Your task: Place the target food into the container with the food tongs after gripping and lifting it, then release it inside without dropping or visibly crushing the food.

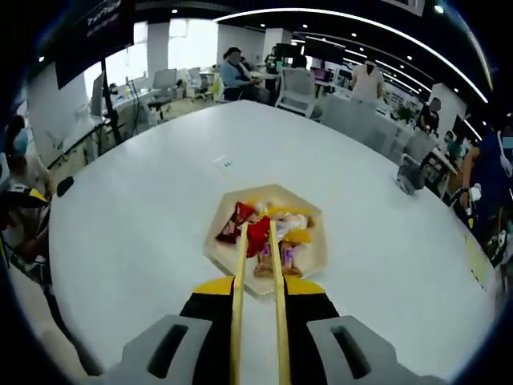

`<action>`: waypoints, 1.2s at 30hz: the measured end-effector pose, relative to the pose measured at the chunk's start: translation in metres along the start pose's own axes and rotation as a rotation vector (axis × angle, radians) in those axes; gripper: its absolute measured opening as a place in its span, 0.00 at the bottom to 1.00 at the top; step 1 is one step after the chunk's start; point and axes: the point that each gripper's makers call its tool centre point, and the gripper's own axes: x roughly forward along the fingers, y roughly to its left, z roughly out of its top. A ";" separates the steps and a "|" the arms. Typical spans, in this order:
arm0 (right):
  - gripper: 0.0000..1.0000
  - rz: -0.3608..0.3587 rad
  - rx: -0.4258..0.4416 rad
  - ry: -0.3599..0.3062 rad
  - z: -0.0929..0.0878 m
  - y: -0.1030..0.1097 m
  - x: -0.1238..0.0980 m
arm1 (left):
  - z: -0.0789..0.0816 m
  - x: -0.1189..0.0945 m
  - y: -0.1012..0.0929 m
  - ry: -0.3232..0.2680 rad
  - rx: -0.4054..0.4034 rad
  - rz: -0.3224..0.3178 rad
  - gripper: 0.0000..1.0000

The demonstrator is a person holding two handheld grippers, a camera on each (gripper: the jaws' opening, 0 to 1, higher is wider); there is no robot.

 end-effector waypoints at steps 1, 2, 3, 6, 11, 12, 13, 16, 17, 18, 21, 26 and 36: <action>0.21 -0.001 0.000 -0.002 0.001 0.000 0.001 | 0.000 0.000 0.000 0.000 0.000 0.000 0.95; 0.21 -0.004 -0.002 -0.011 0.006 -0.002 0.002 | 0.000 0.000 0.001 0.001 -0.002 0.000 0.95; 0.21 -0.004 -0.001 -0.015 0.009 -0.002 0.002 | 0.000 0.000 0.001 0.001 -0.001 0.001 0.95; 0.21 -0.007 0.001 -0.028 0.018 -0.002 0.003 | 0.000 0.001 0.001 0.000 -0.005 0.001 0.95; 0.21 -0.009 -0.003 -0.047 0.031 -0.001 0.004 | 0.000 0.001 0.003 0.001 -0.007 0.004 0.95; 0.21 -0.007 -0.004 -0.049 0.034 -0.001 0.005 | 0.000 0.001 0.003 0.001 -0.008 0.005 0.95; 0.21 -0.010 -0.007 -0.050 0.035 -0.002 0.006 | -0.001 0.001 0.004 0.000 -0.009 0.006 0.95; 0.21 -0.012 -0.001 -0.053 0.038 -0.006 0.007 | -0.001 0.000 0.005 0.000 -0.010 0.010 0.95; 0.21 -0.013 -0.002 -0.052 0.039 -0.006 0.007 | -0.001 -0.001 0.006 -0.001 -0.014 0.012 0.95; 0.21 -0.014 -0.002 -0.053 0.040 -0.007 0.008 | -0.002 -0.001 0.006 -0.002 -0.016 0.014 0.95; 0.21 -0.015 -0.006 -0.057 0.043 -0.008 0.009 | -0.003 -0.002 0.006 0.001 -0.020 0.015 0.95; 0.21 -0.015 -0.009 -0.064 0.048 -0.009 0.009 | -0.005 -0.001 0.006 0.002 -0.023 0.015 0.95; 0.22 -0.013 -0.013 -0.068 0.052 -0.010 0.010 | -0.004 -0.001 0.007 -0.001 -0.025 0.017 0.95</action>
